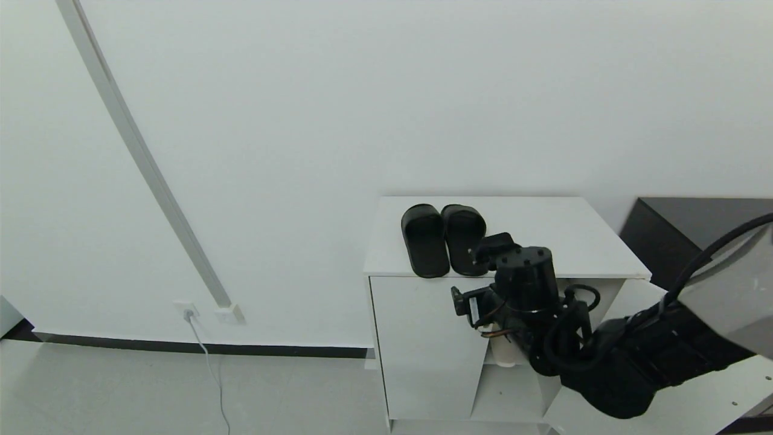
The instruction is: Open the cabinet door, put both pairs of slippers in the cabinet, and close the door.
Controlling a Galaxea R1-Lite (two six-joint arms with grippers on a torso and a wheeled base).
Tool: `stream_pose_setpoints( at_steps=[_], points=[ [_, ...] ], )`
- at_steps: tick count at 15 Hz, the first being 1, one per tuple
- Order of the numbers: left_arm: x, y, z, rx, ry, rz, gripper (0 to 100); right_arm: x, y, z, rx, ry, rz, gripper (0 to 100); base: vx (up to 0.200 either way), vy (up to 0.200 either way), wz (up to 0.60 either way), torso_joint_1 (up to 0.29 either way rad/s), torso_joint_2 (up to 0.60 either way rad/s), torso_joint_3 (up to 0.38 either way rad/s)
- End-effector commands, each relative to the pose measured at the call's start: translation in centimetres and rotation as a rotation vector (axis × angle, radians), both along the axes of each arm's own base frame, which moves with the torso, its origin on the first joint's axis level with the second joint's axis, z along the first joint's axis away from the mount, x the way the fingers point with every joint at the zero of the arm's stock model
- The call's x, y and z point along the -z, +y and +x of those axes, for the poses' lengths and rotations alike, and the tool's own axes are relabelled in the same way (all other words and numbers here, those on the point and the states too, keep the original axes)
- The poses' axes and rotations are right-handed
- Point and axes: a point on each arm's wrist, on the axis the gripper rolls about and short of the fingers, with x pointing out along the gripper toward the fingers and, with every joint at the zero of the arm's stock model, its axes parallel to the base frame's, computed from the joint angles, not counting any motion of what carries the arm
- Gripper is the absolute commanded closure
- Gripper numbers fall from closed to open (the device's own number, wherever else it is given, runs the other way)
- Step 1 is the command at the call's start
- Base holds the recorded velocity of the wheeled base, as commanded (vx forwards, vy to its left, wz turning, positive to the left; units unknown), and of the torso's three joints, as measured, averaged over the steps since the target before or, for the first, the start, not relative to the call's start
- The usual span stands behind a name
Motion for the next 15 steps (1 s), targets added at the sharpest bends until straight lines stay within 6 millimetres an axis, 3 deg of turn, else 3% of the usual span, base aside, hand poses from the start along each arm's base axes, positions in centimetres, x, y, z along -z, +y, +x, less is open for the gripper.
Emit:
stream_pose_setpoints(
  at_steps=[1, 4, 10, 15],
  points=[
    [0.0, 0.0, 0.0, 0.000, 0.000, 0.000, 100, -6.6, 0.1, -0.9, 0.022, -0.049, 0.151, 0, 0.000, 0.000, 0.00, 0.000, 0.00, 0.000],
    [0.0, 0.0, 0.0, 0.002, 0.000, -0.001, 100, -6.4, 1.3, -1.9, 0.016, -0.008, 0.184, 0, 0.000, 0.000, 0.00, 0.000, 0.00, 0.000],
    [0.0, 0.0, 0.0, 0.003, 0.000, -0.001, 100, -3.3, 2.5, -1.3, 0.031, 0.045, 0.172, 0, 0.200, 0.000, 0.00, 0.002, 0.00, 0.002],
    [0.0, 0.0, 0.0, 0.003, 0.000, -0.004, 100, 0.5, 3.7, -0.1, 0.030, 0.055, 0.154, 0, 0.200, 0.000, 0.00, 0.006, 0.01, 0.002]
  ],
)
